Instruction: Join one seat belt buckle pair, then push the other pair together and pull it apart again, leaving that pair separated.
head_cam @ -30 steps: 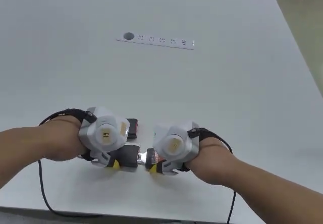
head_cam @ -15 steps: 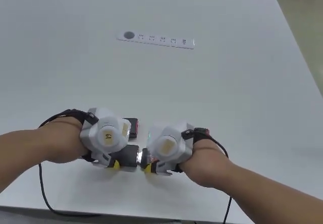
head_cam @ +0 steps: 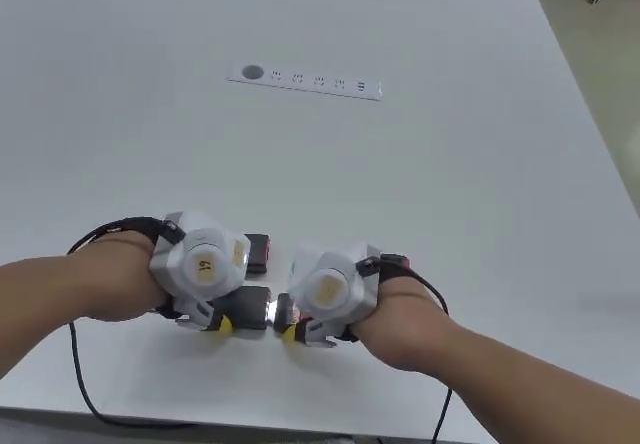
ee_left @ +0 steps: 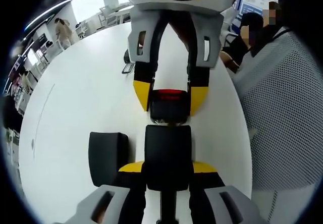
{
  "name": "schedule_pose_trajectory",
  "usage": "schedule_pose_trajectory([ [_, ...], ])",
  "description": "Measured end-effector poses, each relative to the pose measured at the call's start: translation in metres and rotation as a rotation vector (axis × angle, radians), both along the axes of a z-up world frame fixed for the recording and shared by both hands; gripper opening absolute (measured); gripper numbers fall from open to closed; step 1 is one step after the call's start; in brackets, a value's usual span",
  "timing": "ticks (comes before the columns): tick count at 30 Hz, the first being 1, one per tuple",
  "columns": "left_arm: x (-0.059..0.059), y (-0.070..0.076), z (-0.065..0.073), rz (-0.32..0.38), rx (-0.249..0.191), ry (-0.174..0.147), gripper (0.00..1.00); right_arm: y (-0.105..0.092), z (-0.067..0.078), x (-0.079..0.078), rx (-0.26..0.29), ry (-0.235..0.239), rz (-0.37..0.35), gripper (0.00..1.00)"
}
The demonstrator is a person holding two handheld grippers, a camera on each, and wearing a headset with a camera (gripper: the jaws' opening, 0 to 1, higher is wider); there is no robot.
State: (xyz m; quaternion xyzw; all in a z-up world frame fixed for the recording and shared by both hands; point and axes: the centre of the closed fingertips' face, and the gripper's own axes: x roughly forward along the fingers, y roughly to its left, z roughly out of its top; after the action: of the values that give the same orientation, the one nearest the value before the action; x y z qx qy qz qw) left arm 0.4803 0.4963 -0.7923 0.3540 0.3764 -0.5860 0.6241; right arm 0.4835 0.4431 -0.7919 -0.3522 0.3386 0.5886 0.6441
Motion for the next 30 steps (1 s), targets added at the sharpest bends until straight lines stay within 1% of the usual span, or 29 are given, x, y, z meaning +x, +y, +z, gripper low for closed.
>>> schedule_pose_trajectory([
  [1,0.0,0.0,0.001,0.021,-0.036,0.001,0.33,-0.001,0.0,0.002,0.003,-0.001,-0.004,0.3],
  [2,-0.001,0.001,0.002,0.019,-0.042,0.0,0.33,0.0,0.001,0.001,0.004,0.0,-0.006,0.3],
  [4,-0.002,0.001,0.002,0.017,-0.036,0.0,0.33,0.001,0.001,-0.001,0.001,-0.006,-0.004,0.3],
  [6,-0.001,0.001,0.001,0.007,-0.019,0.003,0.32,0.002,0.002,-0.002,-0.001,-0.007,-0.002,0.3],
  [9,0.0,0.003,0.0,0.004,-0.015,0.01,0.32,0.001,0.003,-0.002,0.0,-0.006,0.0,0.3],
  [13,0.0,0.003,-0.001,-0.002,-0.008,0.01,0.33,0.001,0.001,-0.002,-0.004,-0.005,0.004,0.3],
  [17,-0.002,0.002,0.001,0.009,0.0,0.011,0.33,0.0,0.001,-0.002,-0.002,-0.004,0.0,0.31],
  [18,-0.003,0.001,0.002,0.019,0.008,0.012,0.33,0.0,0.001,-0.003,-0.005,-0.009,0.001,0.31],
  [20,-0.005,0.002,0.002,0.006,0.032,0.009,0.33,-0.001,-0.001,-0.002,-0.008,-0.02,0.013,0.31],
  [24,-0.005,0.003,0.003,0.024,0.033,0.009,0.34,0.0,0.0,-0.001,-0.014,-0.023,0.006,0.32],
  [26,-0.005,0.003,0.004,0.026,0.042,-0.001,0.34,0.0,0.0,-0.001,-0.011,-0.014,-0.01,0.32],
  [27,-0.003,0.006,0.004,0.006,0.066,-0.029,0.34,-0.001,0.001,-0.002,-0.009,-0.024,-0.002,0.32],
  [28,0.0,0.006,0.005,-0.033,0.077,-0.071,0.35,0.0,0.003,-0.003,-0.008,-0.027,0.009,0.33],
  [29,0.0,0.005,0.006,-0.048,0.078,-0.084,0.37,-0.001,0.005,-0.005,-0.009,-0.028,0.014,0.32],
  [30,-0.003,0.004,0.009,-0.024,0.066,-0.063,0.37,0.0,0.008,-0.003,0.0,-0.026,0.01,0.32],
])
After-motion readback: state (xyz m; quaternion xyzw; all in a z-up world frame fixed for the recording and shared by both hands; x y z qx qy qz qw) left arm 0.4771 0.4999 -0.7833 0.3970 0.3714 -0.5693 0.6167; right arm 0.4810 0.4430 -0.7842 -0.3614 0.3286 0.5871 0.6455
